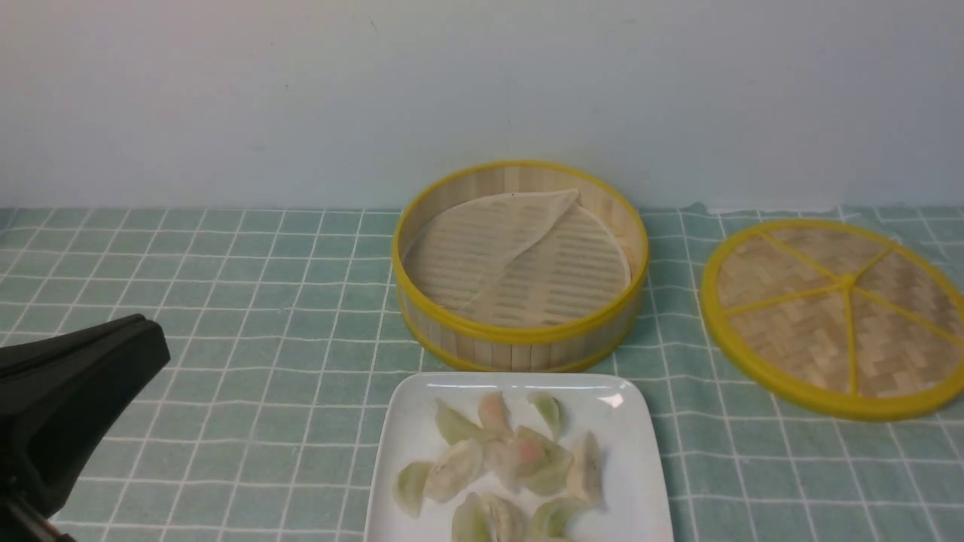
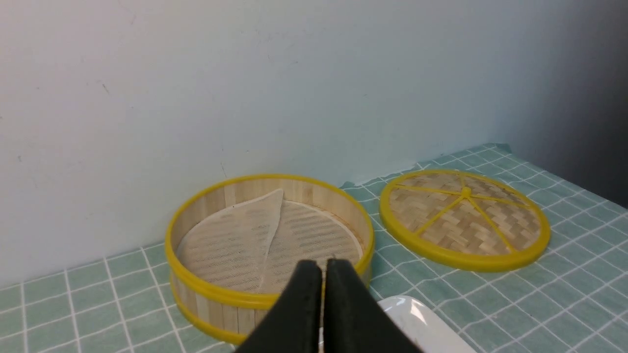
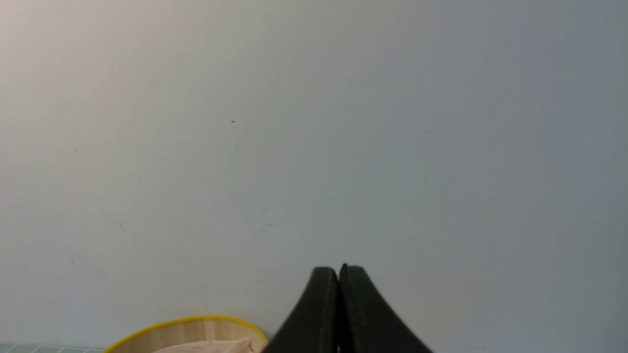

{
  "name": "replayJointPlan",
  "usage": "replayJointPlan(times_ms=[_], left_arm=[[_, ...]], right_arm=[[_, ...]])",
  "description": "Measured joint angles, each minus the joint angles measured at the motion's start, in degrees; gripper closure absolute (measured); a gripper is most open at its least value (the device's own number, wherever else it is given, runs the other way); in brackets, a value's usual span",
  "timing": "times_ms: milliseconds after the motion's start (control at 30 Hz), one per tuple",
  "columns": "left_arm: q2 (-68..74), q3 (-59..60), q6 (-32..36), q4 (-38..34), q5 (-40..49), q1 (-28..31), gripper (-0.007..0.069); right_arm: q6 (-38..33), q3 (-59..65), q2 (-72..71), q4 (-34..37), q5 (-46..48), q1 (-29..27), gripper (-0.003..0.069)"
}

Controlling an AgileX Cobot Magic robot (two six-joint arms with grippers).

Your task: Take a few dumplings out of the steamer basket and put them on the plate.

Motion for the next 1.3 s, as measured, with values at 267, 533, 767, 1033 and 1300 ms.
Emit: replayJointPlan(times_ms=[267,533,767,1033,1300], left_arm=[[-4.27,4.14,-1.2,5.45,-0.65,3.12,0.0631],[-21.98,21.87,-9.88,12.95,-3.3,19.0,0.0631],[-25.1,31.15,-10.58,17.68,-0.34,23.38,0.0631],[-25.1,31.22,-10.48,18.92,4.89,23.38,0.0631],[-25.1,31.22,-10.48,19.01,4.89,23.38,0.0631]], right_arm=[[-0.07,0.0,0.0,0.0,0.0,0.0,0.0672],[-0.2,0.0,0.0,0.0,0.0,0.0,0.0672],[-0.24,0.0,-0.06,0.0,-0.01,0.0,0.0672],[-0.24,0.0,-0.06,0.0,-0.01,0.0,0.0672],[-0.24,0.0,-0.06,0.0,-0.01,0.0,0.0672]])
